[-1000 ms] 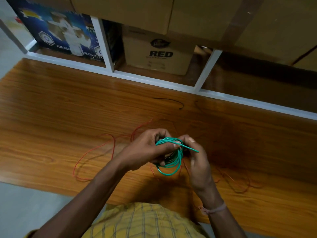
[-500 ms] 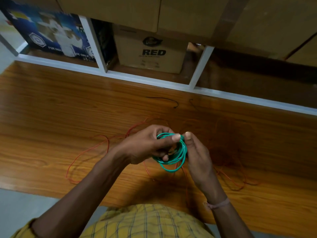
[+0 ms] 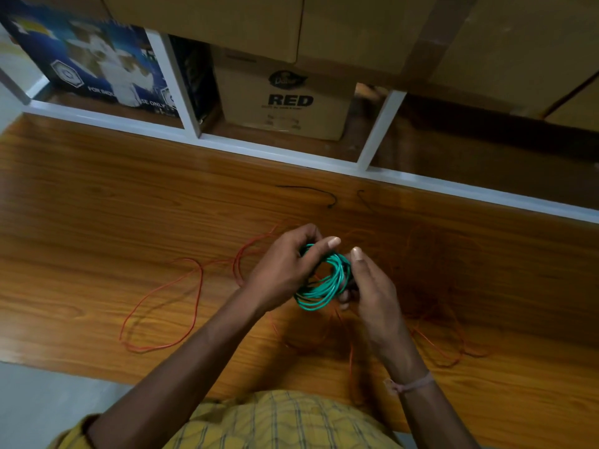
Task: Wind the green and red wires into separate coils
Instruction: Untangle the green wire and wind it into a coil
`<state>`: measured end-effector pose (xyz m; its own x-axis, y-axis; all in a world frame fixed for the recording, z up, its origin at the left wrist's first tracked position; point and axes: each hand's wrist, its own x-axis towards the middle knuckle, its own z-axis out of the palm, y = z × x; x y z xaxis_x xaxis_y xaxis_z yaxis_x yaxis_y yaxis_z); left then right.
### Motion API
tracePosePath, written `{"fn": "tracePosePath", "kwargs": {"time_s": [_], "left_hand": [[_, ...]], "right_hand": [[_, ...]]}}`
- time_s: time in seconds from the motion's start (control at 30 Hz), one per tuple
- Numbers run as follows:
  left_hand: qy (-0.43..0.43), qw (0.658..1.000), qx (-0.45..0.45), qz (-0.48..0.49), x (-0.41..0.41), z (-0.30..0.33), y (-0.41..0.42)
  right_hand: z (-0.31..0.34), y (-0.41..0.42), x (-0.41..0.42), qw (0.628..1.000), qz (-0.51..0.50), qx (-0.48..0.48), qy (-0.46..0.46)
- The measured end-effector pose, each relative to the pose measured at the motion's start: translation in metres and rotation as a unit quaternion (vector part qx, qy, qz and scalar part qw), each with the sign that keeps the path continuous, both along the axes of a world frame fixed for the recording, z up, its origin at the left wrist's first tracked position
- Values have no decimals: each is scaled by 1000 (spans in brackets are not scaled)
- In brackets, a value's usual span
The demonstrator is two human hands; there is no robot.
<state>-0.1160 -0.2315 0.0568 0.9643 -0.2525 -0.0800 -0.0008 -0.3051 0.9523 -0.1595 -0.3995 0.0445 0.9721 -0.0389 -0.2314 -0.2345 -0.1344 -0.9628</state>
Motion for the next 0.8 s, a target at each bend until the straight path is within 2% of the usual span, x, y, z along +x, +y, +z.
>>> {"fn": "tracePosePath", "kwargs": {"time_s": [0.1,0.3,0.37,0.47,0.67,0.8], "left_hand": [[14,1000,-12,-10,7,-3,2],[60,997,-31,19,17,-3,2],[89,993,-68,31,19,-6,1],[105,987,-101,61,23,-15,-1],[38,994,-35,93,33,-24,-3],[5,996,43,79,50,-33,1]], "right_hand": [[3,-1,3,997,48,-28,-48],[-4,0,19,988,36,-129,-71],[-6,1,26,985,24,-159,-69],[-8,2,37,987,3,-154,-37],[-17,10,59,994,-29,-103,8],[-15,7,80,987,22,-147,55]]}}
